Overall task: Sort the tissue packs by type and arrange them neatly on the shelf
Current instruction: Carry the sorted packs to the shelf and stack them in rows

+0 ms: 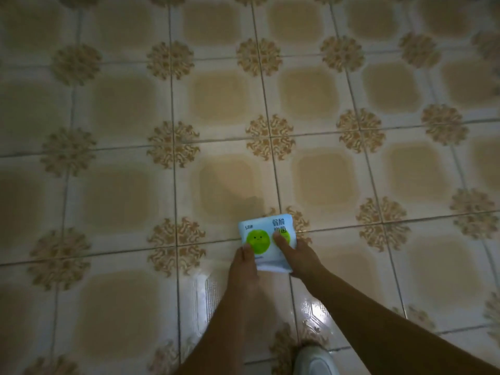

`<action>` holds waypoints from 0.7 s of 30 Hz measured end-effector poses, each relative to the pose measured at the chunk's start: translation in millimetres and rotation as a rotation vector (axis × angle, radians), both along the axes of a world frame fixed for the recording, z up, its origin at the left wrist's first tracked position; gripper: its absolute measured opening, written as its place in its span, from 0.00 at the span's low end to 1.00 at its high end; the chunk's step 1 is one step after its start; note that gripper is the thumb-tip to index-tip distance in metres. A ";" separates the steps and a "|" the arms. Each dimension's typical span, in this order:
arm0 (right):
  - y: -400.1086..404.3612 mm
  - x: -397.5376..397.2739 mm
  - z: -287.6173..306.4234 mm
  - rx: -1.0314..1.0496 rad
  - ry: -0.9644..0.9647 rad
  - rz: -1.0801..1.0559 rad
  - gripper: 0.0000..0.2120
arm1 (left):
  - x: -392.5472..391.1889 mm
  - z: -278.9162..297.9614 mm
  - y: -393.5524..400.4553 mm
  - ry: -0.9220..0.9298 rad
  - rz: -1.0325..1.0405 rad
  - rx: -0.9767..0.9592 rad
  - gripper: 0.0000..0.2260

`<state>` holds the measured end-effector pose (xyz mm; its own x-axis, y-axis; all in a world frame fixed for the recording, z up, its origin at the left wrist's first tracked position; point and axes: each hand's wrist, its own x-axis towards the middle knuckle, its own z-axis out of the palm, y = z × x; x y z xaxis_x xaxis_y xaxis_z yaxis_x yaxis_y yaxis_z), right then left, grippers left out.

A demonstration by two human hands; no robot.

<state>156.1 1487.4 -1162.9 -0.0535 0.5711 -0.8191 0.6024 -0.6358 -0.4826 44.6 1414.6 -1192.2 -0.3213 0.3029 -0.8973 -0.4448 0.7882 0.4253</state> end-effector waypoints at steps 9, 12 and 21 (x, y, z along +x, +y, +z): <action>70.7 -74.6 339.9 0.132 0.081 0.092 0.18 | -93.6 360.2 54.4 -0.156 0.139 0.146 0.12; 81.4 -107.8 490.8 0.245 0.103 0.103 0.16 | -120.3 517.9 68.6 -0.098 0.177 0.247 0.15; 51.1 -168.3 848.0 0.457 0.596 0.143 0.14 | -157.1 878.6 21.0 0.313 0.290 0.701 0.17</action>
